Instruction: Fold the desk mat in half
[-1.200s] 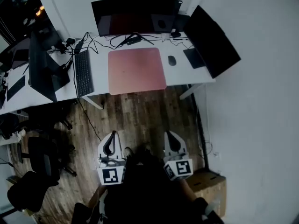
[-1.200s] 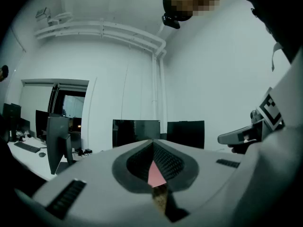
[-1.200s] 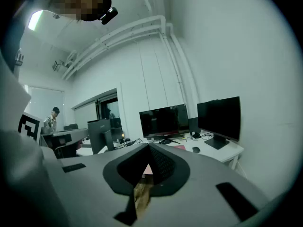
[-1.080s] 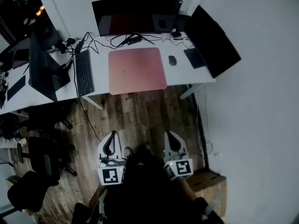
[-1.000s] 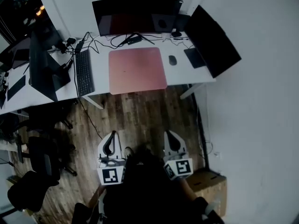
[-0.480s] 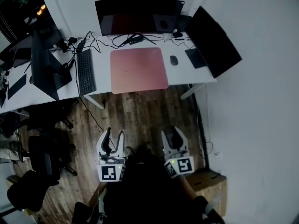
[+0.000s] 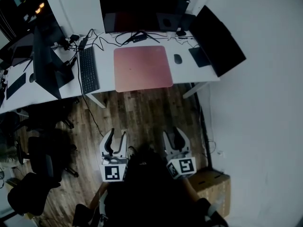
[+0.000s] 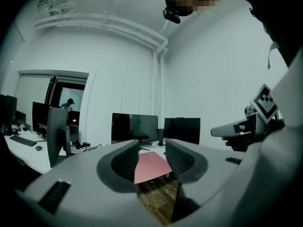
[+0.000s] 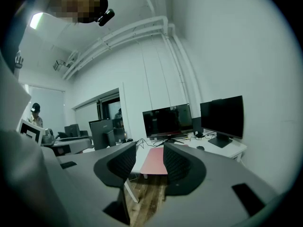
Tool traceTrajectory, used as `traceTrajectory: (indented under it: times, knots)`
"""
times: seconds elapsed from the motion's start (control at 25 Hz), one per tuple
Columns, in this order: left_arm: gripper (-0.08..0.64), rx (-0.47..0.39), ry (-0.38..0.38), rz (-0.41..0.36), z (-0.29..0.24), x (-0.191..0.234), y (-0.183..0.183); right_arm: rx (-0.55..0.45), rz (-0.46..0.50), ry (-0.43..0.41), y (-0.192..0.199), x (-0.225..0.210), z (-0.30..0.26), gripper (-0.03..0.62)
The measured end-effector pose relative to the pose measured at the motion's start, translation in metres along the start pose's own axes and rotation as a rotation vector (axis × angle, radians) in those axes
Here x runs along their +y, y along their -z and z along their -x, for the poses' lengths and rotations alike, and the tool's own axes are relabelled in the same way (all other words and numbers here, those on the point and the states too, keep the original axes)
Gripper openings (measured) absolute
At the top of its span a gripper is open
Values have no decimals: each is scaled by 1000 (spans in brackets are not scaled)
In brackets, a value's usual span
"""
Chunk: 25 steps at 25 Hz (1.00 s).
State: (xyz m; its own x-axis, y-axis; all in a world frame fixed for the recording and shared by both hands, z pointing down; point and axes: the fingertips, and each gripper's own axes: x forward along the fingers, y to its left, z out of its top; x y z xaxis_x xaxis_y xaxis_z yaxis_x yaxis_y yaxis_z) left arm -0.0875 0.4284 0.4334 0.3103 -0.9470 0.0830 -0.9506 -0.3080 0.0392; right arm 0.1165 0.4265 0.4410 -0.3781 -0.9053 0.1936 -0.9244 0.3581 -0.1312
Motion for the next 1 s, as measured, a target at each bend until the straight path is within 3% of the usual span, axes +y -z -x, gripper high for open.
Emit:
traceTrajectory:
  times: [0.44,0.88,1.0]
  knots:
    - [169,26,16,-15,-5,15,15,21,18,19,15,3,-18,161]
    - [169,64,-58,-42,-104,21,19,66,70,-57,4,-65,-116,161]
    - [169,77,-83,-48,-140,19,18,105,44,-88,-4,-84,-147,161]
